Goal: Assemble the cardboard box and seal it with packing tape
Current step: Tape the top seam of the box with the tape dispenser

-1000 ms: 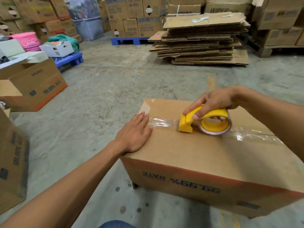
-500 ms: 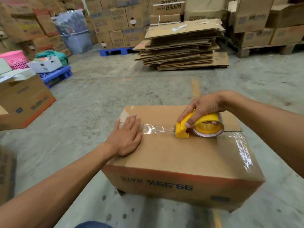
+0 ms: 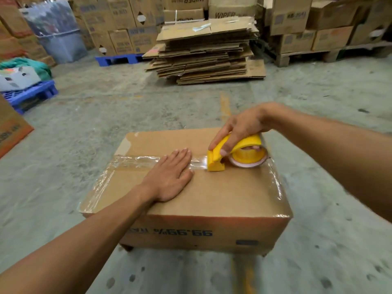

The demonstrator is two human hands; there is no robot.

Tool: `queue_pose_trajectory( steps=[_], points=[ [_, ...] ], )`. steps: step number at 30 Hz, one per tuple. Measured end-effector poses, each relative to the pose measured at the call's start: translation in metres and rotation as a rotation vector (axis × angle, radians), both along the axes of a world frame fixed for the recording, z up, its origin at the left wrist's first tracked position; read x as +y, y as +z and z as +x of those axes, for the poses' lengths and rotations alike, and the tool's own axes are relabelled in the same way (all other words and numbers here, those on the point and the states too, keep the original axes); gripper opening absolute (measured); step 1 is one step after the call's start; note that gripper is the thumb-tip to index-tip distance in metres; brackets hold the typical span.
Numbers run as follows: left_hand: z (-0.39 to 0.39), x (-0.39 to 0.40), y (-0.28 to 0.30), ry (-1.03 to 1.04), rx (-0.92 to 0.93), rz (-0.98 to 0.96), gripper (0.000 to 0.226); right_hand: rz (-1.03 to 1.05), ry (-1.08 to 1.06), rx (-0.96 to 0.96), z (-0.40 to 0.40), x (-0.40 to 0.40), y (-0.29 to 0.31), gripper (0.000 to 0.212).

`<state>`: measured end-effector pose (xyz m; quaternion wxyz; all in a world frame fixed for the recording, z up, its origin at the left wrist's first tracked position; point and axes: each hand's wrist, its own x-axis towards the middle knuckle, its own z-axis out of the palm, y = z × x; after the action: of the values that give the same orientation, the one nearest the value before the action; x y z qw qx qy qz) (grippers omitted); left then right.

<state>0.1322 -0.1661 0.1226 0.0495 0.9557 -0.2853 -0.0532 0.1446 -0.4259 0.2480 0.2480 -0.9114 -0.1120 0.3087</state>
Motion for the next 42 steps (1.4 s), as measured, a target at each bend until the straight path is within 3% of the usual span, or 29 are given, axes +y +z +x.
queue_pose_trajectory(
  steps=[3,7,12,14,17,19,22,25,31,37,42],
  points=[
    [0.000,0.001,-0.001,-0.006,-0.007,0.007,0.063,0.003,-0.114,0.067,-0.021,-0.065,0.004,0.042],
    [0.005,0.000,0.000,-0.015,-0.006,0.014,0.067,-0.015,-0.206,0.112,-0.052,-0.143,0.007,0.063],
    [0.005,0.001,-0.001,-0.024,0.011,0.015,0.069,-0.021,-0.255,0.091,-0.068,-0.167,0.001,0.081],
    [0.004,-0.002,0.001,-0.013,0.016,0.027,0.077,-0.027,-0.252,0.089,-0.068,-0.164,-0.002,0.076],
    [-0.004,-0.021,0.014,0.064,0.020,0.041,0.089,-0.050,-0.274,0.057,-0.067,-0.162,-0.003,0.046],
    [-0.021,-0.060,0.025,-0.025,0.002,0.012,0.088,-0.064,-0.286,0.036,-0.069,-0.162,-0.003,0.038],
    [-0.053,-0.147,0.033,-0.241,0.033,-0.082,0.083,-0.045,-0.273,0.042,-0.069,-0.160,-0.006,0.038],
    [-0.059,-0.203,0.025,-0.219,0.104,-0.072,0.089,-0.003,-0.271,0.044,-0.068,-0.159,-0.008,0.037],
    [-0.053,-0.203,0.006,-0.186,0.009,-0.012,0.089,0.213,-0.345,0.135,-0.083,-0.186,-0.020,0.044],
    [-0.052,-0.207,0.004,-0.190,0.000,-0.032,0.087,0.365,-0.377,0.255,-0.103,-0.225,-0.033,0.071],
    [-0.051,-0.206,0.003,-0.202,-0.016,-0.025,0.088,0.243,-0.359,0.181,-0.100,-0.218,-0.028,0.052]
  ],
)
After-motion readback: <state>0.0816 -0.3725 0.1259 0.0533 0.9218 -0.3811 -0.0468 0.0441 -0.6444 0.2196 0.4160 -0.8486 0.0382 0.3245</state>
